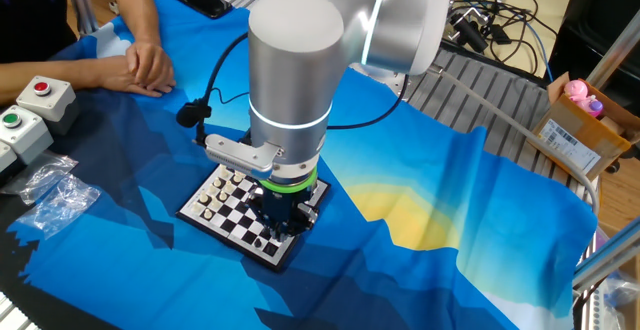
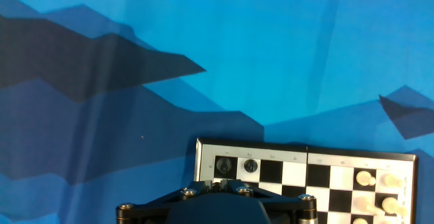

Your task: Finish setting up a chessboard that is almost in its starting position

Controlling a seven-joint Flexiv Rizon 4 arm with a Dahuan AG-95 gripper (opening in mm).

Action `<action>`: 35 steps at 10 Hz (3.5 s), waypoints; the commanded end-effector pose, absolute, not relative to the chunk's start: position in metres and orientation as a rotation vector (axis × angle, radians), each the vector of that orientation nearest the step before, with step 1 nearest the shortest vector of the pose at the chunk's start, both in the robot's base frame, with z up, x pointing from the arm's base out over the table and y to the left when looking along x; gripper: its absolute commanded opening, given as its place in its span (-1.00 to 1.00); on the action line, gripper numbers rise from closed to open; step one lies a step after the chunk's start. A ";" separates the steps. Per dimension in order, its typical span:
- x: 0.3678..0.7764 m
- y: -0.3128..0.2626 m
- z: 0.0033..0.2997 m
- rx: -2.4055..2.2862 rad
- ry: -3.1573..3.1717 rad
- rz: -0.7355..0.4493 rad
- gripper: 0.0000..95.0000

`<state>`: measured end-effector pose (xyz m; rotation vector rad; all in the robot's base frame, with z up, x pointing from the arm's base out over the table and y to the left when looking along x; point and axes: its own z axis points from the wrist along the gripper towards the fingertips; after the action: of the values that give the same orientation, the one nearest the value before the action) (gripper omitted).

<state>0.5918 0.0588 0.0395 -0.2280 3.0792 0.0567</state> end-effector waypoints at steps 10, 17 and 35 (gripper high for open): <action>0.591 0.057 0.031 -0.270 3.037 -0.006 -1.00; 0.590 0.057 0.028 -0.274 3.026 -0.012 -1.00; 0.591 0.056 0.029 -0.288 3.022 -0.055 -0.60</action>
<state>0.5913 0.0558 0.0284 -0.2870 3.0225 -0.0540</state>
